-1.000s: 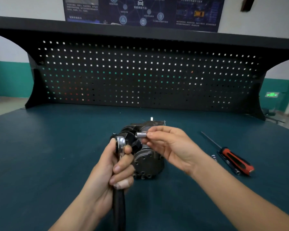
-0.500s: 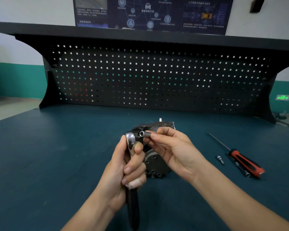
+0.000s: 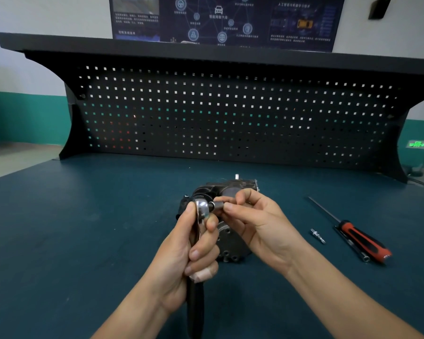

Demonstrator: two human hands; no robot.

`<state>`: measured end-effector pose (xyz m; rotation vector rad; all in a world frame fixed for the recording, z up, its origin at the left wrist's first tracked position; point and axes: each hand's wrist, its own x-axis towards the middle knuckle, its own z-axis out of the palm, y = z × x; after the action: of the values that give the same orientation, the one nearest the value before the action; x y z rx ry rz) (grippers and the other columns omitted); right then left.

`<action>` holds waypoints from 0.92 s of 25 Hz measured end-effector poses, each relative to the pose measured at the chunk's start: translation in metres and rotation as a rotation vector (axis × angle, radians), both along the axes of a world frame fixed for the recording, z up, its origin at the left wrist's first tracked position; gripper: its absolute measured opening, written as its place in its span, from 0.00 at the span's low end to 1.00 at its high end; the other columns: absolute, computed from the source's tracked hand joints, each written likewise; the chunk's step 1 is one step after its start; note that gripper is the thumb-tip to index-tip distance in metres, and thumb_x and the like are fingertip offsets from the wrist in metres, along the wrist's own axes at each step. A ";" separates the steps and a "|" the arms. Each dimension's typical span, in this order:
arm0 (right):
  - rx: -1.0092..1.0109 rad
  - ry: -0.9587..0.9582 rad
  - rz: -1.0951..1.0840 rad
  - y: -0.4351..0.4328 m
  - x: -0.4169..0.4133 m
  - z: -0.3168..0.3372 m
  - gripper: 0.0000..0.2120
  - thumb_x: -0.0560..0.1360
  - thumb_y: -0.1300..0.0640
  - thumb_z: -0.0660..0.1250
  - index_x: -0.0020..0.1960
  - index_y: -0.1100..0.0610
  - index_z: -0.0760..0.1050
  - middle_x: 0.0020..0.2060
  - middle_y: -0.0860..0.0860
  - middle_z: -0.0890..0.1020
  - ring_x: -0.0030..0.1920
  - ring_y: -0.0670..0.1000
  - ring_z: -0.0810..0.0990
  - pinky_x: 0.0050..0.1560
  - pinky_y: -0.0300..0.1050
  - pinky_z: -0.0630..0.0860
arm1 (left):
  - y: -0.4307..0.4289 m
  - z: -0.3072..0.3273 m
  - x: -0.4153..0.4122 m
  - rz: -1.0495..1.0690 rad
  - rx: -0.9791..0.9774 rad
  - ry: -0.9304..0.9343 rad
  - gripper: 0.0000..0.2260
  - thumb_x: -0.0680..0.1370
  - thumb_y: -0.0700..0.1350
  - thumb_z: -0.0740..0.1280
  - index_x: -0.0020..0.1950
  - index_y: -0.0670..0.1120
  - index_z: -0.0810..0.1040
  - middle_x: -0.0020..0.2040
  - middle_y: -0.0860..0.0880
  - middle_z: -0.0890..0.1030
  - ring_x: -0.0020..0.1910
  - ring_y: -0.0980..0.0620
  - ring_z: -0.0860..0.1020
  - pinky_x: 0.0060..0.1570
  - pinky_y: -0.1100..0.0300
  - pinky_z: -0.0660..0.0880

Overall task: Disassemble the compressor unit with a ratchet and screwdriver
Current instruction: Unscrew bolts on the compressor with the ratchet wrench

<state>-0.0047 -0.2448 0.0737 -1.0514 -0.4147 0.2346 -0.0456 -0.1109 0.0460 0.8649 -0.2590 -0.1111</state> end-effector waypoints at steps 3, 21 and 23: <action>-0.045 -0.069 -0.007 -0.003 0.000 -0.003 0.09 0.61 0.66 0.68 0.35 0.59 0.68 0.40 0.57 0.84 0.39 0.51 0.84 0.40 0.37 0.79 | 0.001 0.000 0.001 -0.016 -0.002 0.011 0.20 0.72 0.59 0.57 0.30 0.47 0.77 0.18 0.55 0.61 0.13 0.63 0.57 0.14 0.74 0.58; -0.201 -0.292 -0.050 -0.017 0.007 -0.012 0.11 0.60 0.61 0.71 0.41 0.53 0.83 0.39 0.49 0.85 0.41 0.44 0.83 0.41 0.33 0.76 | -0.009 -0.001 0.002 -0.104 -0.033 0.101 0.18 0.70 0.57 0.61 0.30 0.46 0.77 0.18 0.54 0.61 0.12 0.63 0.57 0.12 0.73 0.57; -0.230 -0.310 -0.057 -0.014 0.005 -0.012 0.08 0.60 0.60 0.71 0.37 0.51 0.84 0.37 0.48 0.85 0.40 0.42 0.82 0.41 0.32 0.76 | -0.010 -0.001 0.001 -0.106 -0.033 0.101 0.18 0.70 0.57 0.60 0.30 0.46 0.77 0.18 0.54 0.61 0.12 0.63 0.57 0.12 0.73 0.57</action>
<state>0.0006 -0.2584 0.0620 -1.3305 -0.6467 0.0678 -0.0443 -0.1211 0.0453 0.8104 -0.2115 -0.2485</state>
